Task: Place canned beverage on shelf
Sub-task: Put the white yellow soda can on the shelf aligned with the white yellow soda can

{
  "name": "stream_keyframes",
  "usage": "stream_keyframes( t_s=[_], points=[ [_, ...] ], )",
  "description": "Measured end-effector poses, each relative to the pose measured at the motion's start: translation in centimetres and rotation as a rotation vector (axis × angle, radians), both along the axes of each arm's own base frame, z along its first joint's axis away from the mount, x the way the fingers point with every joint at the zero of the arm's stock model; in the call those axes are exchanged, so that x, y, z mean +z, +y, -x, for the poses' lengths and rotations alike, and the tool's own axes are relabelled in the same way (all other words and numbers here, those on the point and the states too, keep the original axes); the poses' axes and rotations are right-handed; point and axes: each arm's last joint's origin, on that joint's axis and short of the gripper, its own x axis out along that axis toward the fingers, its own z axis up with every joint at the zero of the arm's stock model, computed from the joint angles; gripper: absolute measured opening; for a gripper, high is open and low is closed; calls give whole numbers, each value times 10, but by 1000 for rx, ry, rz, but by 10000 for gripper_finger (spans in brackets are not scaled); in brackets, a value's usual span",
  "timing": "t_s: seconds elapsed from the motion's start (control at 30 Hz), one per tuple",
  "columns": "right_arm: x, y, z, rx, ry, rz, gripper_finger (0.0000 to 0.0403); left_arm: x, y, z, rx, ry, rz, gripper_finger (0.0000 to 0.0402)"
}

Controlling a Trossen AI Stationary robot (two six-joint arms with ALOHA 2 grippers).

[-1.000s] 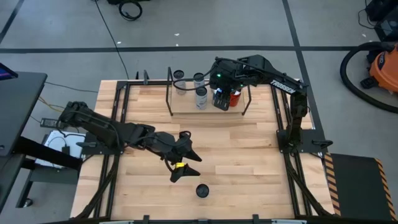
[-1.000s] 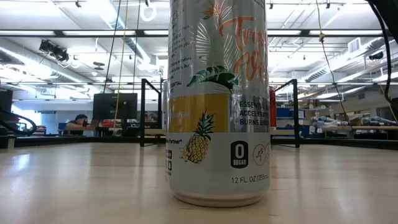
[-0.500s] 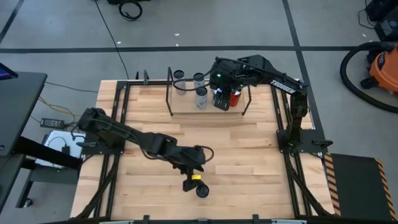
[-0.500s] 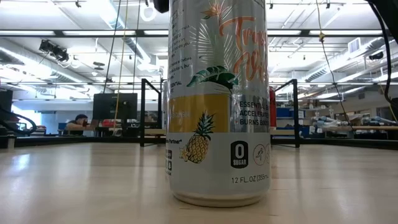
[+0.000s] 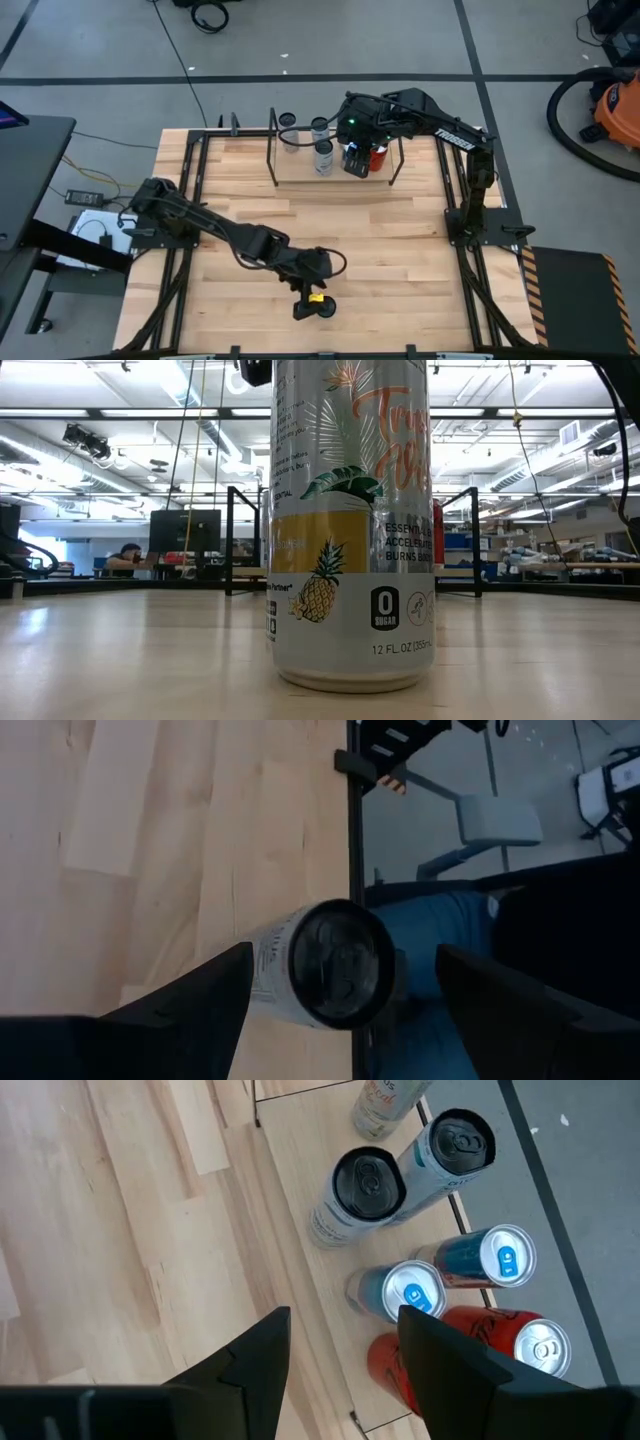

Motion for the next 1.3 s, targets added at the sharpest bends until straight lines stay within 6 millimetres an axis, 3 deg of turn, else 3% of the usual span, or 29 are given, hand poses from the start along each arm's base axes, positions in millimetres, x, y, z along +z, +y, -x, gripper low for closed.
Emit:
stream_keyframes(
  t_s=[0.5, 0.77, 0.97, 1.3],
  points=[
    [-25, -3, -7, 0, 104, -20, 194, -23, -19, -2, -17, 25, -80, 314],
    [-25, -19, -5, -46, 89, -11, 194, -32, -21, -6, -21, 44, -84, 314],
    [-25, -29, -2, -97, 81, -24, 194, -32, -18, -5, 5, 54, -109, 313],
    [-25, -23, -3, -77, 82, -28, 194, -34, 0, -9, 41, 103, -135, 281]
  ],
)
